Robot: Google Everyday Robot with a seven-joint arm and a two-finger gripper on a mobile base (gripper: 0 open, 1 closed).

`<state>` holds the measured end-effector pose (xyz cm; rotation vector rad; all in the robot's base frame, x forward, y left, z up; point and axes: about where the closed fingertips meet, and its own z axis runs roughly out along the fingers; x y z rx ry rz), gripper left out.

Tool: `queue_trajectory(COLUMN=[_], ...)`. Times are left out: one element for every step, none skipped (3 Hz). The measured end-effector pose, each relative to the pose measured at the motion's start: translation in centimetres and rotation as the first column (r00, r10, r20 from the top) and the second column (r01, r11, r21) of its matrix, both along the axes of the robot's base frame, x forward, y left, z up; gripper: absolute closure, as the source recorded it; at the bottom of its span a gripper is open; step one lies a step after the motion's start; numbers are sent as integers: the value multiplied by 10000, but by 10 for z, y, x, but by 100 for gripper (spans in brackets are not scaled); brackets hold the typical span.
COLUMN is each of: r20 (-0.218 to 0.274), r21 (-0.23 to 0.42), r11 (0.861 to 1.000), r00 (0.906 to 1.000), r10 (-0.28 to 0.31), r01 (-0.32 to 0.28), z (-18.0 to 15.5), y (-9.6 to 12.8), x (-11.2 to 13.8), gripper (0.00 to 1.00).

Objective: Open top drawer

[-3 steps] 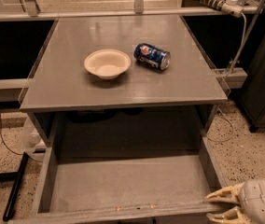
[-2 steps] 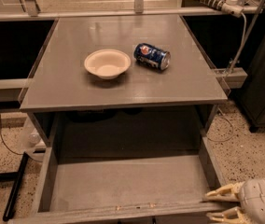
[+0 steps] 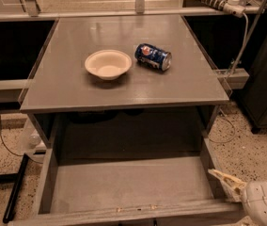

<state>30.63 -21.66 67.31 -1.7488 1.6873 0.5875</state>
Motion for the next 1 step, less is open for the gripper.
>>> queue_trajectory(r20=[0], r21=[0], r11=[10000], r00=[10000], r10=[0], r01=[0], z=[0], y=[0], x=[0], gripper=[0])
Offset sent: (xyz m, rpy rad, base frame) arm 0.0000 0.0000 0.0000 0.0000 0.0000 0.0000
